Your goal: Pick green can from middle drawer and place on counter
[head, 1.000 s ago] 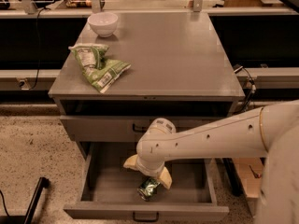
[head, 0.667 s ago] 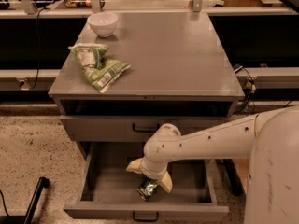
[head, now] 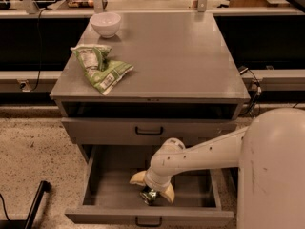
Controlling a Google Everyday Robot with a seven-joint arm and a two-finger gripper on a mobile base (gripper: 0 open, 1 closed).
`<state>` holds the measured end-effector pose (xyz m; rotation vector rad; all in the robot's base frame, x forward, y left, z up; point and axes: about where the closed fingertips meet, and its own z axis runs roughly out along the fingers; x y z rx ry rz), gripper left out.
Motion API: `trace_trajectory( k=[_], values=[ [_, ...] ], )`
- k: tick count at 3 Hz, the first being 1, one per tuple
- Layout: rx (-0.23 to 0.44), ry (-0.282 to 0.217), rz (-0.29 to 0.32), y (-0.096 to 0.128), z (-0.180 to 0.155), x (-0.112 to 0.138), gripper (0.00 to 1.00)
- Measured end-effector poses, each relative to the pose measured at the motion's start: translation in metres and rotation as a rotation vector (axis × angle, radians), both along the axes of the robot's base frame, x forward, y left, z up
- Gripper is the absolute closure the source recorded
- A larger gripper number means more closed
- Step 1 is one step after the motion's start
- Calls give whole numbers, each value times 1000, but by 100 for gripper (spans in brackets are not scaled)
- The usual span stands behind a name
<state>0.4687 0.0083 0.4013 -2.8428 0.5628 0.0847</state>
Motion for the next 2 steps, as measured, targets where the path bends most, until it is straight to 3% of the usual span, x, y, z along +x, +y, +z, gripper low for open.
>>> trace_trajectory(
  k=[2],
  values=[
    [-35,-22,-40,-14,-25,18,0]
  ],
)
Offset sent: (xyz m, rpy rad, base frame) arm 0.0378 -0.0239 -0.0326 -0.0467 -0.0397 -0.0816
